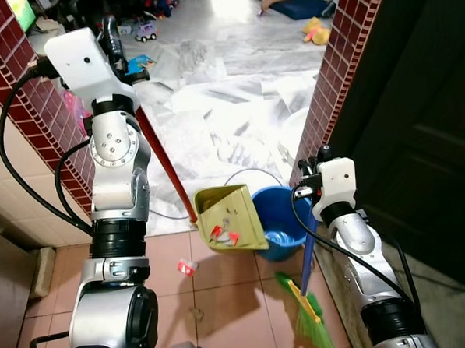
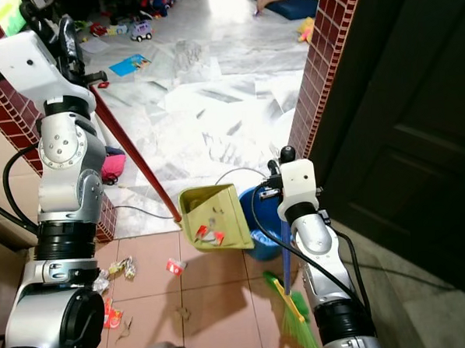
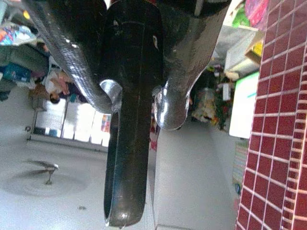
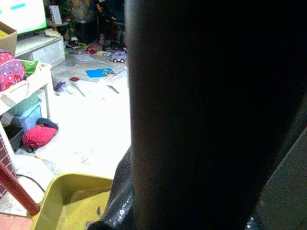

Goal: Sweep floor

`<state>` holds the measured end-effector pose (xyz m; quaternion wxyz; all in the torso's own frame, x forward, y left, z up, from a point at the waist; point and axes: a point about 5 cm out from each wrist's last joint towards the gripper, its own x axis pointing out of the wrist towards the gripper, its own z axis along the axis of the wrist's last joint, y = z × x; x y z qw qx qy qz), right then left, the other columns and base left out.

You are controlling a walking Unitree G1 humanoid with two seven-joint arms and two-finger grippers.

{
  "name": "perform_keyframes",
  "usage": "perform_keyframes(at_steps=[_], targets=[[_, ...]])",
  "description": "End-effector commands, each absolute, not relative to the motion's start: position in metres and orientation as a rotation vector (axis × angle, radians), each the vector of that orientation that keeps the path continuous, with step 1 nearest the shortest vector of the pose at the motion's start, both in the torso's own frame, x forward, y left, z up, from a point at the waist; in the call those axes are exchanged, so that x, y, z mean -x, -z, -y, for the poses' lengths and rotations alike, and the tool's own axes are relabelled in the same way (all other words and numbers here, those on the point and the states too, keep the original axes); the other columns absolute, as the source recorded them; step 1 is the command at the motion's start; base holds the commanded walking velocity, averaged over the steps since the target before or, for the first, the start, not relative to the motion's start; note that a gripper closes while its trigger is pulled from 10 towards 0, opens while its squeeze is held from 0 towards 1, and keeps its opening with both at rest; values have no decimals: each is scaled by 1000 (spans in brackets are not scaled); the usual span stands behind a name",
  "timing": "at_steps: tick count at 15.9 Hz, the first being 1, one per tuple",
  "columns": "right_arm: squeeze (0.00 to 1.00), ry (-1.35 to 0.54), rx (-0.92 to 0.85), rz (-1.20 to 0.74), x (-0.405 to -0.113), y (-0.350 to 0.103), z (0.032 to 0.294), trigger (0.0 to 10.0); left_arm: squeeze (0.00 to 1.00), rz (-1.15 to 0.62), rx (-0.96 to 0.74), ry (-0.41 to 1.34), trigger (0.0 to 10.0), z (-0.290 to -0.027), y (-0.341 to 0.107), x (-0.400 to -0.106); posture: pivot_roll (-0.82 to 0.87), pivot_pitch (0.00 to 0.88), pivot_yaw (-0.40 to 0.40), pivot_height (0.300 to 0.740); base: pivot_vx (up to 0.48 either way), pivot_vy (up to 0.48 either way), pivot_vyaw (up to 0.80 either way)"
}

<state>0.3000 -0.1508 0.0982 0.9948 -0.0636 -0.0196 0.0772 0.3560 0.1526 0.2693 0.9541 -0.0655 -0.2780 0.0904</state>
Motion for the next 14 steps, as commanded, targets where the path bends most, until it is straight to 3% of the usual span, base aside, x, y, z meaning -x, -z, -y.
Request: perform_keyframes(at_steps=[1, 7, 8, 14], targets=[[0, -173, 133, 68, -303, -105, 146, 10000, 0, 697, 143, -175, 10000, -153, -298, -352, -18, 0, 18, 740, 450, 0, 0], [0, -191, 127, 63, -305, -105, 142, 10000, 0, 704, 138, -162, 10000, -150, -298, -352, -18, 0, 16, 740, 454, 0, 0], [0, -193, 123, 59, -305, -105, 141, 10000, 0, 704, 141, -156, 10000, -149, -298, -351, -18, 0, 16, 740, 416, 0, -800], [0, -204, 130, 63, -305, -105, 139, 10000, 0, 702, 155, -127, 10000, -144, -296, -350, -13, 0, 12, 740, 0, 0, -133]])
